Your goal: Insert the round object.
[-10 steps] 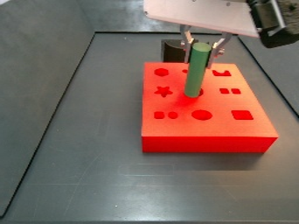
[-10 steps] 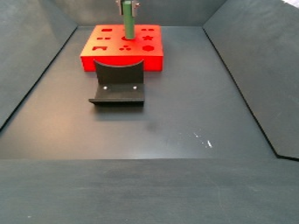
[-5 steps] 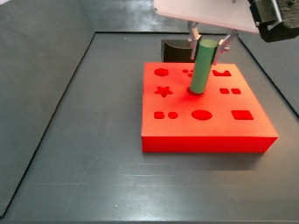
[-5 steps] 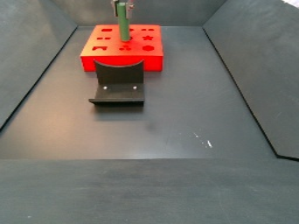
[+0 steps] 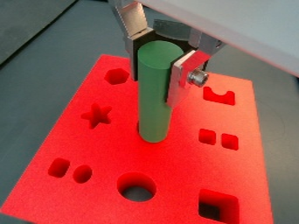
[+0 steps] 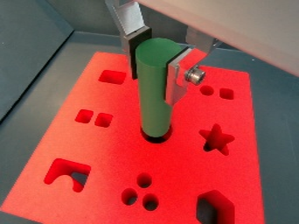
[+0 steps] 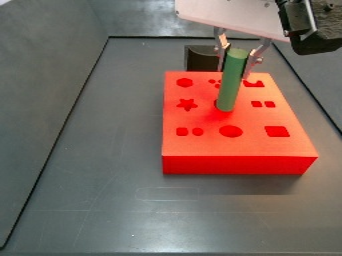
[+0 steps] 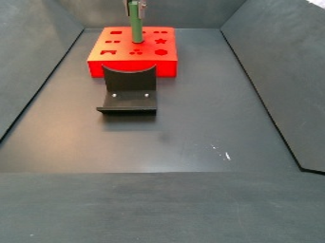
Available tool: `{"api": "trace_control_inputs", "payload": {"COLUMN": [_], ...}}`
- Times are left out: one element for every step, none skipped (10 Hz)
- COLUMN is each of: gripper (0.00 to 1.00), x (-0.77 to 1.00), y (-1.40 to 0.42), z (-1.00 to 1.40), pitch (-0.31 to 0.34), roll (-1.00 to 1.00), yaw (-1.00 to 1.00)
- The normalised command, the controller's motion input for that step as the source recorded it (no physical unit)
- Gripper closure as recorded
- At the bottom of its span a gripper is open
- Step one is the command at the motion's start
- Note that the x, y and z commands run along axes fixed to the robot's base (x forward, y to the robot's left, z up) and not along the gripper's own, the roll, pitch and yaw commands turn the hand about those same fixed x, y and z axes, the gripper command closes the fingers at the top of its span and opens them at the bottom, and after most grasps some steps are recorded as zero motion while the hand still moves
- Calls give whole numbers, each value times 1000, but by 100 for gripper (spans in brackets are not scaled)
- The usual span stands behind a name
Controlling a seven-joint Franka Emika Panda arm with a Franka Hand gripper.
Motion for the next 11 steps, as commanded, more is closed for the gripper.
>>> {"api": "trace_control_inputs", "payload": {"gripper": [100, 100, 100, 100, 100, 100, 100, 100, 100, 100, 100], "x": [0, 0, -89, -77, 0, 0, 0, 0, 131, 80, 20], "y": [240, 191, 0, -257, -174, -69, 0, 0, 0, 0, 0], "z": [-320, -266, -234, -349, -260, -223, -280, -671, -1000, -1000, -1000], "pitch": [10, 16, 33, 60, 36, 20, 6, 0, 0, 0, 54], "roll": [47, 24, 0, 54, 31, 16, 49, 103, 146, 137, 79], "yaw": [-149, -143, -169, -177, -174, -183, -131, -100, -83, -51, -66]}}
